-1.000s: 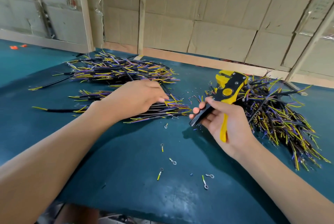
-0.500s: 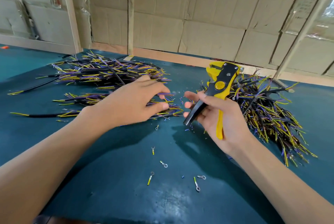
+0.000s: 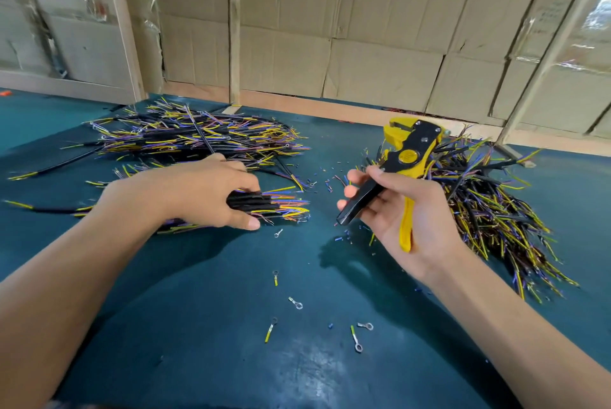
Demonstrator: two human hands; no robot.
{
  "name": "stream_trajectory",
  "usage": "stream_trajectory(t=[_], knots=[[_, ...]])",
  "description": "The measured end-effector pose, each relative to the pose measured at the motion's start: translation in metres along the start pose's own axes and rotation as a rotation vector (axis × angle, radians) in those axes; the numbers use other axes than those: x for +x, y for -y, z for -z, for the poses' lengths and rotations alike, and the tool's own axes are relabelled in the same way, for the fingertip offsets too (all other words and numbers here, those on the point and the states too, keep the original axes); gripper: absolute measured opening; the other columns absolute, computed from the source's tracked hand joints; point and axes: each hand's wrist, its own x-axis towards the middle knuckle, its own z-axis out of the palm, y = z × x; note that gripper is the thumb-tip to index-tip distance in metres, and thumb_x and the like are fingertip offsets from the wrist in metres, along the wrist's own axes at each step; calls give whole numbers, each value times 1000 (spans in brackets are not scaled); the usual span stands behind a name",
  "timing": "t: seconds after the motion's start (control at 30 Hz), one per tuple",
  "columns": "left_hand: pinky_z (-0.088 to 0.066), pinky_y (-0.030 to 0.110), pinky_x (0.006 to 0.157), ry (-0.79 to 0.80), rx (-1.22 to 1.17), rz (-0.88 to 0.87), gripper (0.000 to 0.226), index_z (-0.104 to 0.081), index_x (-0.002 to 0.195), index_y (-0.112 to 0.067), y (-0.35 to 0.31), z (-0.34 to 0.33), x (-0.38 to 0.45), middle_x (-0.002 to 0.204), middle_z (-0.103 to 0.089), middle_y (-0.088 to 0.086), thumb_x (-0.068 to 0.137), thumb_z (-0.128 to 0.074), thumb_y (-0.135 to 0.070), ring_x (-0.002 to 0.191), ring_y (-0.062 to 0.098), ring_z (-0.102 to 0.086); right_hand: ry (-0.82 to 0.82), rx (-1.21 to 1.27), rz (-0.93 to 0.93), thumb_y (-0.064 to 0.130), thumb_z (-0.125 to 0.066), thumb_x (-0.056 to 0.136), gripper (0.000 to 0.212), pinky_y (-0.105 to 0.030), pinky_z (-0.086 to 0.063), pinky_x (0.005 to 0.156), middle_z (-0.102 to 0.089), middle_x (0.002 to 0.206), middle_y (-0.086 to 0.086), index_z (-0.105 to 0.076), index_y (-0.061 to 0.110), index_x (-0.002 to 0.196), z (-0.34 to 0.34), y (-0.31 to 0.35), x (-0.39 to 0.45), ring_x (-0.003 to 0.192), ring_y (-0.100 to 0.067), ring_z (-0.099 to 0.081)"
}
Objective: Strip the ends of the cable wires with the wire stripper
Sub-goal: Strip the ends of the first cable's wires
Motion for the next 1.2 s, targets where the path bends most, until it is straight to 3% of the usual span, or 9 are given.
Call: stream_trajectory(t=[0.1, 0.2, 0.27, 0.37, 0.43, 0.5, 0.67, 0.93, 1.2], knots=[[-26, 29, 108, -354, -244, -159, 62, -51, 139, -40, -12, -2, 0, 129, -45, -19, 87, -42, -73, 116, 10, -27, 21, -20, -19, 8, -61, 89, 6, -43, -59, 76, -62, 88, -14, -60, 4, 94, -2, -2, -1, 76, -29, -62], [-25, 26, 104, -673, -357, -339, 44, -48, 146, -22, -37, 1, 4, 112, -49, -1, 104, -39, -35, 103, 20, -36, 34, -52, -1, 10, -62, 90, 6, -43, -58, 75, -61, 85, -11, -66, 6, 86, -4, -6, -2, 74, -28, -62], [-34, 26, 97, -722, -612, -367, 42, -49, 142, -19, -54, -1, 8, 100, -46, 11, 100, -45, -20, 96, 21, -44, 32, -74, 26, 10, -62, 91, 7, -44, -59, 74, -63, 87, -13, -67, 6, 87, -4, -7, -2, 75, -29, -64], [-39, 36, 67, -727, -1468, -409, 30, -68, 123, -15, -79, 5, 6, 91, -49, 16, 98, -51, -15, 75, 15, -45, 28, -124, 46, 10, -65, 87, 3, -44, -60, 73, -70, 95, -19, -67, 8, 88, -6, -8, -2, 83, -33, -69], [-48, 32, 71, -621, -1889, -454, 25, -71, 116, -12, -85, 8, 6, 82, -52, 3, 98, -54, -14, 76, 12, -49, 48, -148, 40, 11, -67, 83, 4, -46, -61, 74, -72, 102, -23, -68, 9, 87, -8, -9, -3, 87, -33, -69], [-53, 31, 77, -540, -2049, -468, 25, -72, 114, -14, -86, 9, 5, 80, -56, -1, 96, -56, -14, 77, 12, -55, 85, -174, 36, 11, -67, 81, 9, -47, -61, 74, -72, 104, -25, -66, 7, 90, -11, -10, -4, 88, -33, -69], [-57, 30, 73, -448, -2238, -414, 25, -61, 115, -11, -91, 8, 5, 81, -64, 2, 91, -56, -10, 76, 12, -63, 150, -193, 33, 7, -67, 82, 12, -48, -59, 74, -70, 97, -24, -64, 4, 93, -16, -10, -8, 84, -35, -67], [-57, 46, 86, -414, -2389, -417, 22, -58, 115, -6, -90, 2, 10, 83, -62, 8, 96, -51, 1, 78, 16, -63, 254, -239, -98, -11, -64, 81, 23, -53, -60, 83, -69, 94, -26, -56, -1, 101, -19, -20, -10, 90, -42, -71], [-57, 50, 83, -580, -2150, -335, 33, -52, 128, -9, -90, 0, 7, 90, -66, 12, 97, -52, 0, 86, 22, -66, 220, -245, -112, -11, -69, 74, 22, -56, -59, 84, -68, 81, -12, -62, 3, 91, -21, -22, -11, 79, -38, -69]])
